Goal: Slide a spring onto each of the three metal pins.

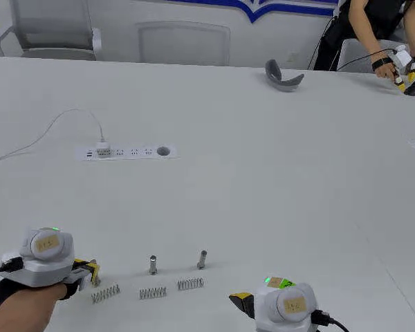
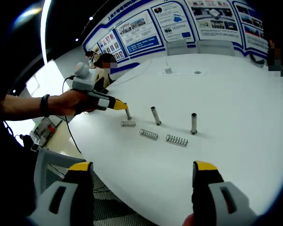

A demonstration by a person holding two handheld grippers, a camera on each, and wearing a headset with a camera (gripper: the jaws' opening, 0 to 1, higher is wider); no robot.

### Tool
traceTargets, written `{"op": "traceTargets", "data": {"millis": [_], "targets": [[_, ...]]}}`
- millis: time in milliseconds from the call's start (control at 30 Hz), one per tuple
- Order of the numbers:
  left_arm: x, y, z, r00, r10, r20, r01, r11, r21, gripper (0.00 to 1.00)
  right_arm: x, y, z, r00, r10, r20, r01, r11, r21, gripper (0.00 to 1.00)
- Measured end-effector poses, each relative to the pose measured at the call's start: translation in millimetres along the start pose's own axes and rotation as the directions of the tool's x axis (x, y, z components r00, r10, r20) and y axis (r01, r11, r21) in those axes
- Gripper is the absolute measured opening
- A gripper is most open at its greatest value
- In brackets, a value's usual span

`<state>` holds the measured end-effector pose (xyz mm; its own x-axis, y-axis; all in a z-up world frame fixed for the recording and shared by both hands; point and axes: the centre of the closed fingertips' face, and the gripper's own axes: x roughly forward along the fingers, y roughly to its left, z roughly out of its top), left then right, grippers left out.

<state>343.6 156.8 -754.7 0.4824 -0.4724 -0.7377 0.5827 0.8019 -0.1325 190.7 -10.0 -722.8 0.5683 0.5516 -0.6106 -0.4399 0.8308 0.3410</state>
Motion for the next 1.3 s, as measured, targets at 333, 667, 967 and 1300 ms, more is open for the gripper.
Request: {"op": "traceTargets", "data": {"millis": [333,667,967,1300], "targets": [[-7.0,-0.3,-7.3,0.9999,-0.002,-0.017,0.003,1.000,0.031,0.08,-1.9,-0.1,-1.2,1.0000,-0.005,0.003,0.005,1.000,-0.001,0.88],[-8.6,-0.9,-9.5,0.9997,0.005,-0.024,-0.003,0.996,0.085,0.08,-1.4,1.8,-2.9,1.0000,-0.003,0.003,0.003,1.000,0.001,0.88],[-3.0,2.2,-10.0,0.9998,0.011,-0.019,-0.009,0.996,0.094,0.08,-2.6,1.6,-3.7,1.0000,-0.004,0.003,0.004,1.000,0.000,0.88],[5.2,-2.1,-3.6,0.9999,0.007,-0.014,-0.006,0.994,0.107,0.07,-2.4,1.9,-4.6,1.0000,-0.004,-0.001,0.004,1.000,0.001,0.88]]}}
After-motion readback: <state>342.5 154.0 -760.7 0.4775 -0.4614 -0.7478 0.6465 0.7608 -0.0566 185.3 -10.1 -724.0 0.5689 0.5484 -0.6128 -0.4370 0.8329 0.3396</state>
